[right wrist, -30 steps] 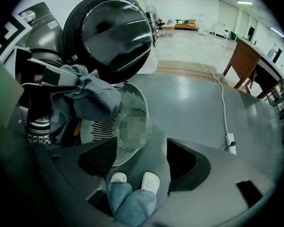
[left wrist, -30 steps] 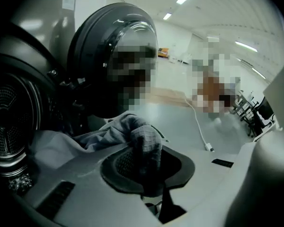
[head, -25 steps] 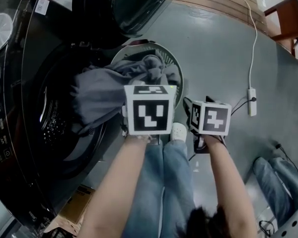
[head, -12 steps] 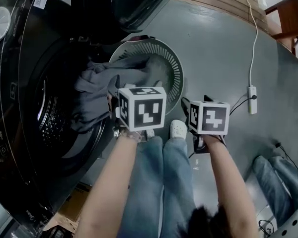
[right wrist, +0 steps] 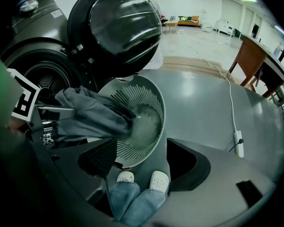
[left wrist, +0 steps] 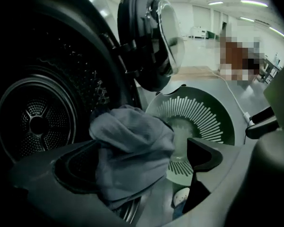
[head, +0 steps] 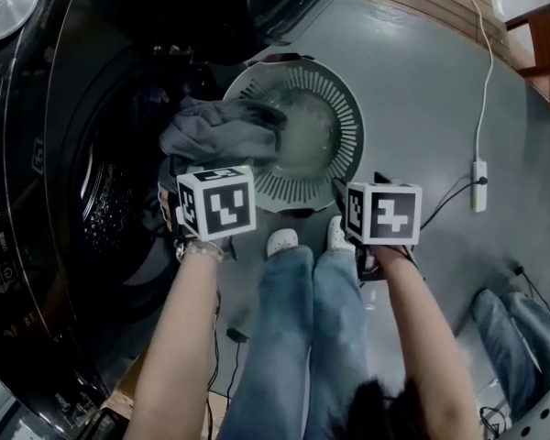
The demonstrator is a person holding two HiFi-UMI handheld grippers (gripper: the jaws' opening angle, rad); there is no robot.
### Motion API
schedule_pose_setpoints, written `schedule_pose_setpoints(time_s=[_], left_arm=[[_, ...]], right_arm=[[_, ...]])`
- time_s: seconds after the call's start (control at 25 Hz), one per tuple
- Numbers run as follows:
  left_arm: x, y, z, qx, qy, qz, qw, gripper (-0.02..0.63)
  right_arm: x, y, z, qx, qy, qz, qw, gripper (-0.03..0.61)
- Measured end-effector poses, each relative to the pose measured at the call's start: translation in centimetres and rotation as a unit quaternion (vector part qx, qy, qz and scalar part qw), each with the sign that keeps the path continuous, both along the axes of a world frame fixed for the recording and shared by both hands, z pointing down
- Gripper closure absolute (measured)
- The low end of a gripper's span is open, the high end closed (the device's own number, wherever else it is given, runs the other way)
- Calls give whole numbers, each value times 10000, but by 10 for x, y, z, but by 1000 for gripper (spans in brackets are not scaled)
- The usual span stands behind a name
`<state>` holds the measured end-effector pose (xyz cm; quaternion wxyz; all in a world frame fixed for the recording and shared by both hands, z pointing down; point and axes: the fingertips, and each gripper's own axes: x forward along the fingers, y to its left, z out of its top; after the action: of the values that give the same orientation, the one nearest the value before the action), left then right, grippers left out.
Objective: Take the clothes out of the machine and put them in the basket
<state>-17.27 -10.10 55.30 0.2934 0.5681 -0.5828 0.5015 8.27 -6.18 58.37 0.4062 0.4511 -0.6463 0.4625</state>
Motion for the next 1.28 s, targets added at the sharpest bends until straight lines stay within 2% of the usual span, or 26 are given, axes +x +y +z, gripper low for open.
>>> schedule_pose_setpoints(time_s=[0.28, 0.48, 0.64, 0.76, 1.0, 1.16, 1.28], left_arm=[[-61, 13, 13, -88, -351, -334, 9988, 58], [-95, 30, 38, -325, -446, -573, 9968, 58], [-118, 36, 63, -489, -334, -886, 9943, 58], [-126, 34, 79, -496, -162, -1112, 9924, 58], [-137, 23, 95, -536, -235, -954, 9937, 58], [-124, 26, 102, -678, 222, -986, 9926, 60], [-120, 29, 97, -764, 186, -910, 9927, 162]], right_arm=[[-35, 2, 11, -58, -58, -247, 9997, 252], [-48, 5, 16, 20, -58, -359, 9993, 255], [-56, 10, 24, 23, -2, -482, 9988, 268], [-58, 12, 32, -1, 37, -493, 9988, 273], [-65, 20, 58, 25, -169, -422, 9990, 283], [-64, 16, 51, 122, -160, -456, 9988, 303], [-63, 17, 42, 152, -121, -414, 9990, 325]])
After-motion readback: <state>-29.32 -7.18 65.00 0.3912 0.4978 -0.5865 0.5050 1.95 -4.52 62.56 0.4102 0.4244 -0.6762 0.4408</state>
